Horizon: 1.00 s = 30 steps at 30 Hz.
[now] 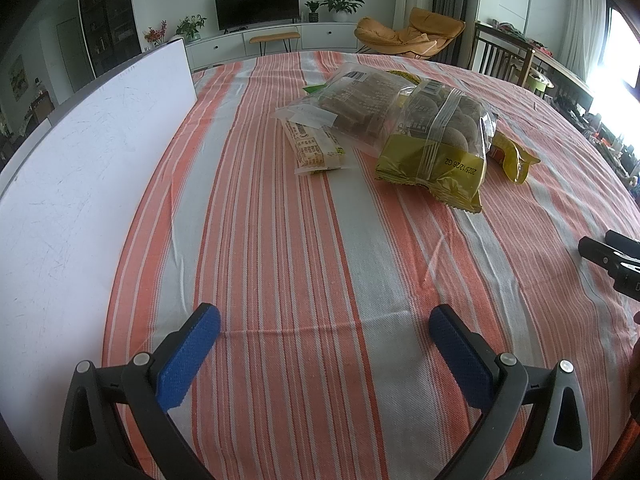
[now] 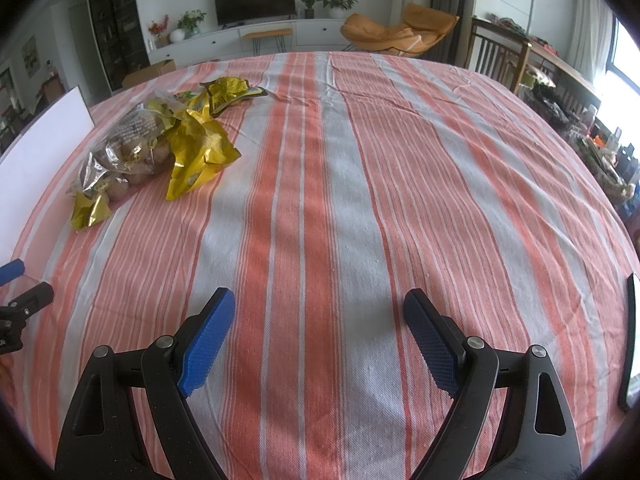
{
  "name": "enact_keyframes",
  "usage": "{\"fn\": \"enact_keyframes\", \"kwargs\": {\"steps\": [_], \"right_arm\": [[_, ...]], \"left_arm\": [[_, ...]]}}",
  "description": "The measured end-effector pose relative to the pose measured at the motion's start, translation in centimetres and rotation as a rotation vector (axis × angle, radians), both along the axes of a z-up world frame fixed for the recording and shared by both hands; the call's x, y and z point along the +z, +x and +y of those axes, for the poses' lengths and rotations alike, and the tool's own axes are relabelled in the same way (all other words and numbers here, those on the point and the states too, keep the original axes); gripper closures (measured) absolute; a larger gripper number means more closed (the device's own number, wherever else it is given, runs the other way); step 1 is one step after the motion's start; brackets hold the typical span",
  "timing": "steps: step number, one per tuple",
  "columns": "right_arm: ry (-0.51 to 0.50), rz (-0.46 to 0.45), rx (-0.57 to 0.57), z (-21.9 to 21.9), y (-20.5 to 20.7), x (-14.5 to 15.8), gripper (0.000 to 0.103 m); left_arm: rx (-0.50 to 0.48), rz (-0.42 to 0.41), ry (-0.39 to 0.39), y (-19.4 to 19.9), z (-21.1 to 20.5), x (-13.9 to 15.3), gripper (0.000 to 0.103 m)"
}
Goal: Organize snacks
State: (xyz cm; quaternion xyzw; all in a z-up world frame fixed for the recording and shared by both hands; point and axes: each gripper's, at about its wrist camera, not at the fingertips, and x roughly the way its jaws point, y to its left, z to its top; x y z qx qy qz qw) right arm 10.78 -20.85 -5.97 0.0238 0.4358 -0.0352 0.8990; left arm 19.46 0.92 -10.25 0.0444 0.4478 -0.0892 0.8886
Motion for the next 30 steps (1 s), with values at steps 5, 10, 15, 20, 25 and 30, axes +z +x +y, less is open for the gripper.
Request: {"fn": "enact_keyframes", "kwargs": {"steps": [5, 10, 15, 20, 25, 30], "right_arm": [[-0.004, 0.001, -0.001, 0.0, 0.0, 0.0, 0.014], [-0.004, 0.004, 0.001, 0.0, 0.0, 0.0, 0.014], [0.022, -0.015, 0.132, 0.9, 3.5, 2.1, 0.015], [-0.072, 0.174, 0.347, 5.2, 11.3, 2.0, 0.015], [-0.083, 0.215, 0.305, 7.7, 15.6, 1.0, 0.023], [0.039, 0.179, 0.208, 6.9, 14.0, 1.4, 0.056]], "left_arm": [[0.0, 0.0, 0.001, -0.1, 0.0, 0.0, 0.0], [0.0, 0.0, 0.001, 0.0, 0.0, 0.0, 0.0], [0.001, 0.001, 0.001, -0.1, 0.0, 0.0, 0.0], [0.001, 0.001, 0.001, 0.1, 0.0, 0.0, 0.0], [0.001, 0.001, 0.0, -0.6, 0.1, 0.2, 0.0], [0.001, 0.001, 0.0, -0.6, 0.0, 0.2, 0.0]]}}
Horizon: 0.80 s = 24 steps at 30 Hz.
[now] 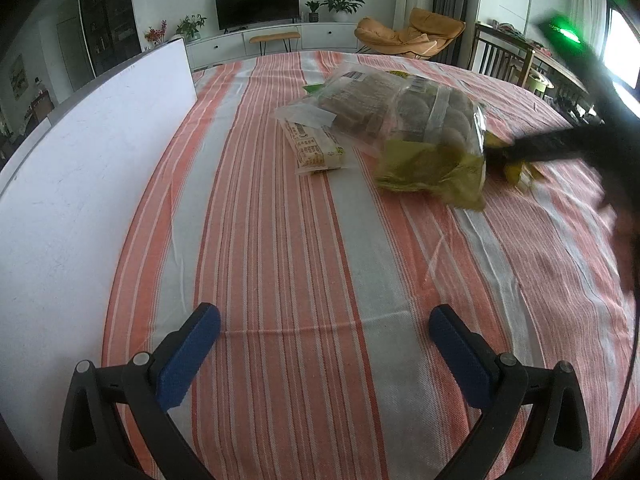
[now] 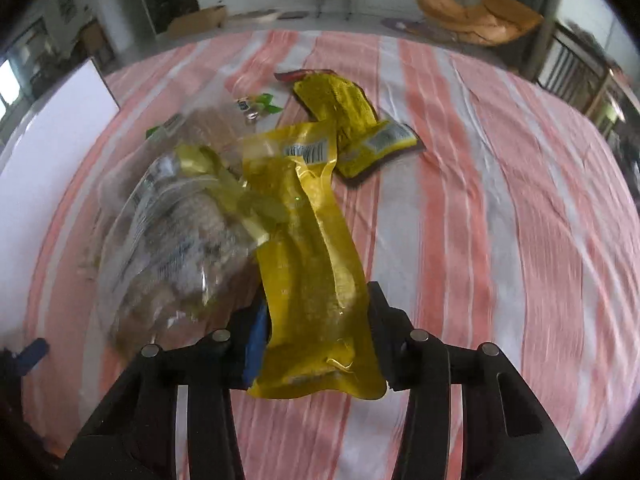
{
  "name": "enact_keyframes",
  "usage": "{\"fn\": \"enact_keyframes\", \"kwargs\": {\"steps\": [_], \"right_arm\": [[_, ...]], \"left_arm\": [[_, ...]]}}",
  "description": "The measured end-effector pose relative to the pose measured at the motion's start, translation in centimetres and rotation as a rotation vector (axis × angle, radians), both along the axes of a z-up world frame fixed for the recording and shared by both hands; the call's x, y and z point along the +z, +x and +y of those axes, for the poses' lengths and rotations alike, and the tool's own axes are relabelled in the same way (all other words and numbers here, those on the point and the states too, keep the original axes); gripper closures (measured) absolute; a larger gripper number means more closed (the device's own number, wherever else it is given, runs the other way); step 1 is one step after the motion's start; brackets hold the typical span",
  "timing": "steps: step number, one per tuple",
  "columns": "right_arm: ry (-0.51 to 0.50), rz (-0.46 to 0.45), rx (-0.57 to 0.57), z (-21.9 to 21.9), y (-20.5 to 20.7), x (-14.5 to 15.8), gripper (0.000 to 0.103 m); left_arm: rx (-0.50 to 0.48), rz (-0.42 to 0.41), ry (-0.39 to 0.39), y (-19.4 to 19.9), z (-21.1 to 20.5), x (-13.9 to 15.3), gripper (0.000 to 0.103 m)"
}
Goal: Organize snacks
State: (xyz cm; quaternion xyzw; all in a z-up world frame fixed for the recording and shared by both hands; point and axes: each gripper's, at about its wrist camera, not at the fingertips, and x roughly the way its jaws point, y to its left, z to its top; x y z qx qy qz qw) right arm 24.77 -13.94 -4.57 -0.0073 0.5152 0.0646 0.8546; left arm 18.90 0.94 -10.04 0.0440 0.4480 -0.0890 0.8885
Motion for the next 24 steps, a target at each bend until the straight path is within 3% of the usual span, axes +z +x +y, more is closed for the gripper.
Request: {"fn": "enact_keyframes", "kwargs": {"steps": [3, 7, 9, 11, 13, 15, 16, 19, 20, 24], "right_arm": [[0.032, -0.025, -0.026, -1.3, -4.6, 0.0, 0.056], [-0.002, -0.131, -0.08, -3.1, -12.3, -0.3, 0.053], [-0.003, -0.163, -0.105, -3.6, -13.9, -0.5, 0.049], [-0.008, -0.186, -0.108, -3.9, -14.4, -0.5, 0.045], [-0.035, -0.195, -0.093, -3.4, -14.5, -0.7, 0.024], [-0.051, -0.192, -0.111, -3.5, -14.3, -0.6, 0.022], [-0.042, -0.189, -0.116, -3.4, -14.1, -0.7, 0.021], [-0.007, -0.191, -0.124, -4.0, -14.1, -0.7, 0.021], [-0.005, -0.192, -0.126, -4.0, -14.0, -0.7, 0.021], [-0.026, -0.189, -0.129, -3.9, -14.2, -1.0, 0.021]], "left_arm": [[0.0, 0.0, 0.001, -0.1, 0.0, 0.0, 0.0], [0.0, -0.001, 0.003, 0.0, 0.0, 0.0, 0.0], [0.0, -0.001, 0.003, -0.4, -0.2, 0.1, 0.0], [0.0, -0.001, 0.002, -0.4, -0.2, 0.1, 0.0], [0.0, 0.0, 0.001, -0.4, -0.2, 0.1, 0.0], [-0.006, -0.001, -0.01, -0.5, -0.1, 0.1, 0.0], [-0.034, -0.001, -0.054, -0.7, 0.2, 0.4, 0.0], [-0.113, 0.008, -0.281, -0.6, 1.3, 2.1, 0.0], [-0.113, -0.002, -0.31, -0.3, 1.2, 2.9, 0.0], [-0.183, -0.04, -0.274, 3.3, -2.3, 6.4, 0.0]]}}
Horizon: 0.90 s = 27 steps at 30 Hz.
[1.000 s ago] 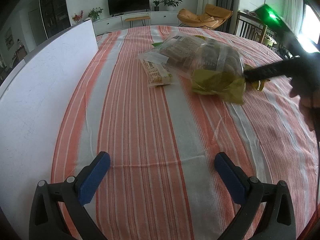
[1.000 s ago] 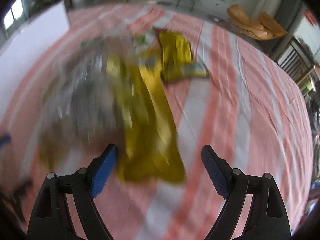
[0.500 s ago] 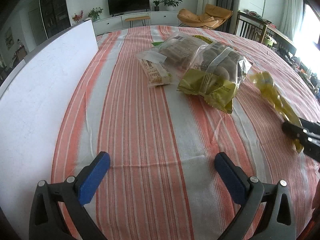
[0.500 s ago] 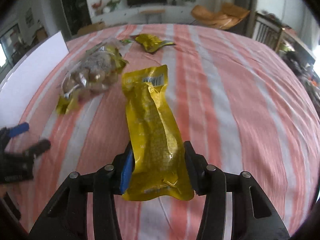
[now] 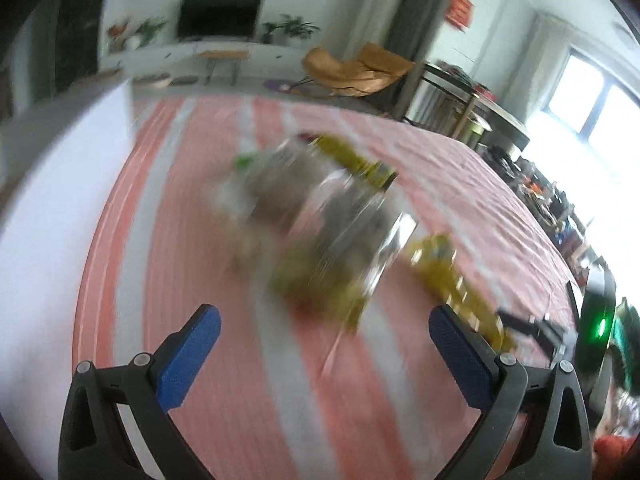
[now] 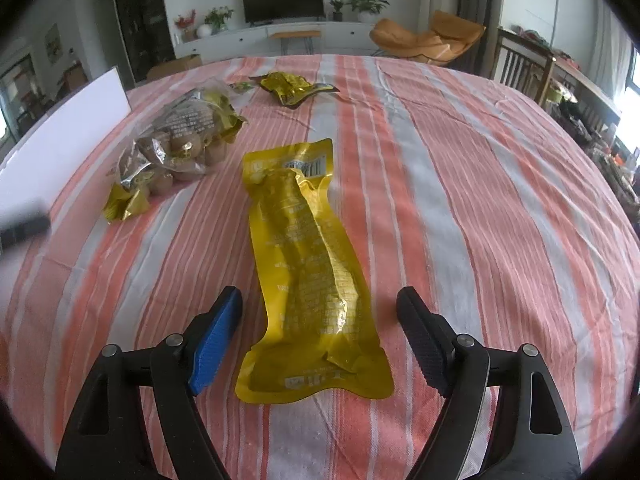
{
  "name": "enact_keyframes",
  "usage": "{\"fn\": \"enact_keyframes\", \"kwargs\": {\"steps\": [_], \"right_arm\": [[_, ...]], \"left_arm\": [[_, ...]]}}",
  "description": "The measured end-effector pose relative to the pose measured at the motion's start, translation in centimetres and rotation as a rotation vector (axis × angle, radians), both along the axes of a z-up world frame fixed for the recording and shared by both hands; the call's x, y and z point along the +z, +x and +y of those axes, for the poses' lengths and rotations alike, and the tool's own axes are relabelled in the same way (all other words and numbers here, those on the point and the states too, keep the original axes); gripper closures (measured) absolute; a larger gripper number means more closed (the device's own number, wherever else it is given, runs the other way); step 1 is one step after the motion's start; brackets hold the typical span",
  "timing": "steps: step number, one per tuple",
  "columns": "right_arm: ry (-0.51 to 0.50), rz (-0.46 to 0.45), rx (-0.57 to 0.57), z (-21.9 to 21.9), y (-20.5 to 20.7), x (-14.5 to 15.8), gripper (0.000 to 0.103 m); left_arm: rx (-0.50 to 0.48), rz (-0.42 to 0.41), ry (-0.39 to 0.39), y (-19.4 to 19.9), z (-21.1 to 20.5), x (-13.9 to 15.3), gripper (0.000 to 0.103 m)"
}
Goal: Organize snacks
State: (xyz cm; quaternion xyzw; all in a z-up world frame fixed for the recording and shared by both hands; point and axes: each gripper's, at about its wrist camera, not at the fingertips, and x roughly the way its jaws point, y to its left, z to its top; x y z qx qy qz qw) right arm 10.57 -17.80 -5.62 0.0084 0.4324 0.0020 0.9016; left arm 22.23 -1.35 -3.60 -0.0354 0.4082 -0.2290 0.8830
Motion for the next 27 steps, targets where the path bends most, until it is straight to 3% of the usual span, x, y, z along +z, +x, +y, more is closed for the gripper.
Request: {"fn": "enact_keyframes", "kwargs": {"steps": [4, 7, 8, 10, 13, 17, 21, 24, 27], "right_arm": [[-0.006, 0.001, -0.019, -0.1, -0.1, 0.0, 0.021], [0.001, -0.001, -0.022, -0.1, -0.2, 0.0, 0.021], [0.002, -0.001, -0.022, 0.0, -0.1, 0.0, 0.021], [0.003, -0.001, -0.028, 0.0, -0.1, 0.0, 0.021], [0.01, -0.003, -0.031, -0.2, -0.1, -0.1, 0.021], [0.033, -0.01, -0.03, -0.5, -0.2, 0.0, 0.021], [0.054, -0.015, -0.028, -0.8, -0.3, 0.0, 0.021], [0.029, -0.008, -0.028, -0.4, -0.2, -0.1, 0.02], [0.0, 0.0, -0.028, 0.1, -0.1, -0.1, 0.02]], "left_arm": [[-0.187, -0.039, 0.147, 3.5, -6.0, 0.1, 0.0], [-0.175, 0.012, 0.264, 6.1, -8.1, -2.0, 0.003], [-0.173, 0.036, 0.253, 6.7, -8.2, -2.4, 0.007], [-0.15, 0.056, 0.225, 7.0, -7.6, -2.8, 0.026], [-0.138, 0.085, 0.161, 5.8, -6.4, -2.8, 0.032], [-0.108, 0.086, 0.184, -0.3, -4.2, -2.8, 0.032], [-0.062, 0.024, 0.254, -6.9, -1.8, -2.9, 0.019], [-0.1, -0.02, 0.225, -8.2, -0.7, -3.6, 0.011], [-0.076, 0.015, 0.23, -7.1, -0.4, -4.9, 0.01]]}}
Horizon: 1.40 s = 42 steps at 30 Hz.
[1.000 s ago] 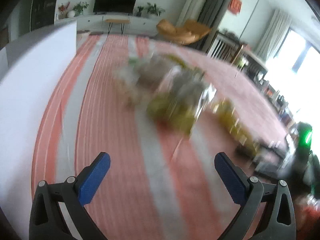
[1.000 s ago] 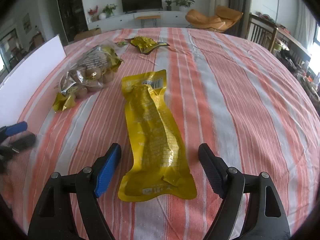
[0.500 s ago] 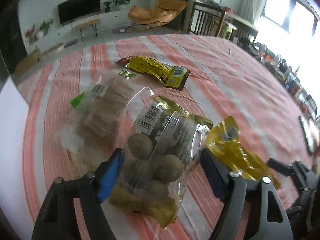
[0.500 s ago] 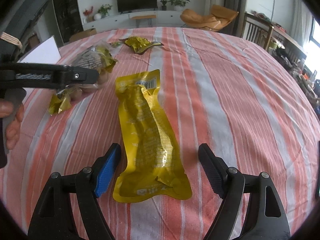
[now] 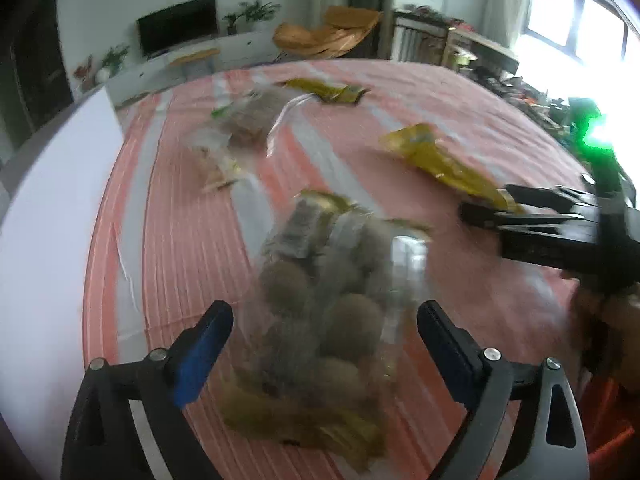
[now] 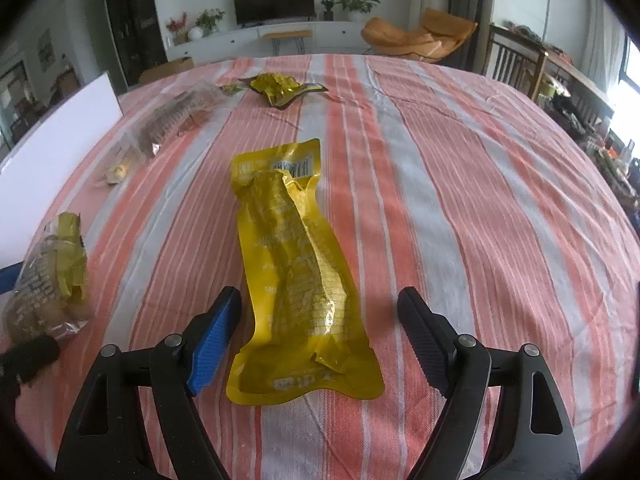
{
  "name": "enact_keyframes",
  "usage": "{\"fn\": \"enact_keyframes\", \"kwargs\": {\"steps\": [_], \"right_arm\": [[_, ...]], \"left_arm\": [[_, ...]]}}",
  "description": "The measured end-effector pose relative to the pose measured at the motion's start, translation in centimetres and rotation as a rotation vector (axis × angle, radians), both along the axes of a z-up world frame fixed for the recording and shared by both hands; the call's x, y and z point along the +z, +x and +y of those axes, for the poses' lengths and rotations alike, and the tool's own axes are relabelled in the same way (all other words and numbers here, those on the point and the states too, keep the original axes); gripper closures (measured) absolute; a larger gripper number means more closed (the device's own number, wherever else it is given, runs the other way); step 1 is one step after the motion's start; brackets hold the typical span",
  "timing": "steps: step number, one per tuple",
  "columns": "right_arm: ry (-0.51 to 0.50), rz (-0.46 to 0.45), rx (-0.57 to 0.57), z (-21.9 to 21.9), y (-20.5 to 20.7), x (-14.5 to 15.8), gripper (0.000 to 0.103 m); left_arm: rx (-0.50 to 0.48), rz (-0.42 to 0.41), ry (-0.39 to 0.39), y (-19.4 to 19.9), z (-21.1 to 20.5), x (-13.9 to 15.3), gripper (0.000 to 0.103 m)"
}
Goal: Organize snacks
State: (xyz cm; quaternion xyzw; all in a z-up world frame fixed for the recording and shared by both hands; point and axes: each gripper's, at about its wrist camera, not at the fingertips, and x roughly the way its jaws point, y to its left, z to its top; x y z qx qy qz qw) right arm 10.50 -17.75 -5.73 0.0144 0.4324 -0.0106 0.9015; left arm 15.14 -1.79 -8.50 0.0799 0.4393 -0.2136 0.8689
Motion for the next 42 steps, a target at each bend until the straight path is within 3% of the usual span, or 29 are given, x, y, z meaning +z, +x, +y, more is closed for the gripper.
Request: {"fn": "enact_keyframes", "kwargs": {"steps": [3, 5, 6, 10, 25, 31, 36, 38, 39, 40, 42], "right_arm": [[0.001, 0.0, -0.001, 0.0, 0.0, 0.0, 0.02], [0.0, 0.001, -0.004, 0.0, 0.0, 0.0, 0.02], [-0.002, 0.001, -0.003, 0.0, 0.0, 0.0, 0.02], [-0.006, 0.002, -0.003, 0.0, -0.1, 0.0, 0.02], [-0.01, 0.004, -0.003, 0.1, -0.1, 0.0, 0.018], [-0.011, 0.013, 0.007, 0.2, 0.0, 0.0, 0.015], [0.023, 0.232, 0.109, 0.0, 3.8, 0.6, 0.015], [0.044, 0.284, 0.147, 0.0, 5.7, 0.8, 0.018], [0.062, 0.28, 0.154, -0.1, 6.1, 1.0, 0.028], [0.062, 0.278, 0.143, -0.3, 6.4, 1.2, 0.053], [0.051, 0.276, 0.117, -0.5, 6.3, 1.6, 0.054]], "left_arm": [[0.065, 0.052, -0.095, 1.4, 0.9, -1.1, 0.008], [0.092, 0.037, -0.114, 1.8, 0.9, -1.1, 0.002], [0.087, 0.025, -0.104, 1.8, 0.7, -1.2, 0.0], [0.063, -0.016, 0.056, 1.3, -1.6, -1.8, 0.0], [0.057, -0.007, 0.043, 1.5, -1.3, -1.9, 0.0], [-0.023, 0.073, 0.075, 1.6, -1.0, -1.7, 0.0], [0.022, 0.131, 0.048, 2.1, -0.7, -1.3, 0.0], [0.039, 0.13, 0.024, 2.0, -0.5, -1.0, 0.014], [0.037, 0.113, 0.009, 1.8, -0.4, -0.6, 0.034], [0.04, 0.111, -0.004, 1.5, -0.2, -0.4, 0.037], [0.05, 0.117, -0.052, 1.2, 0.5, -0.1, 0.04]]}}
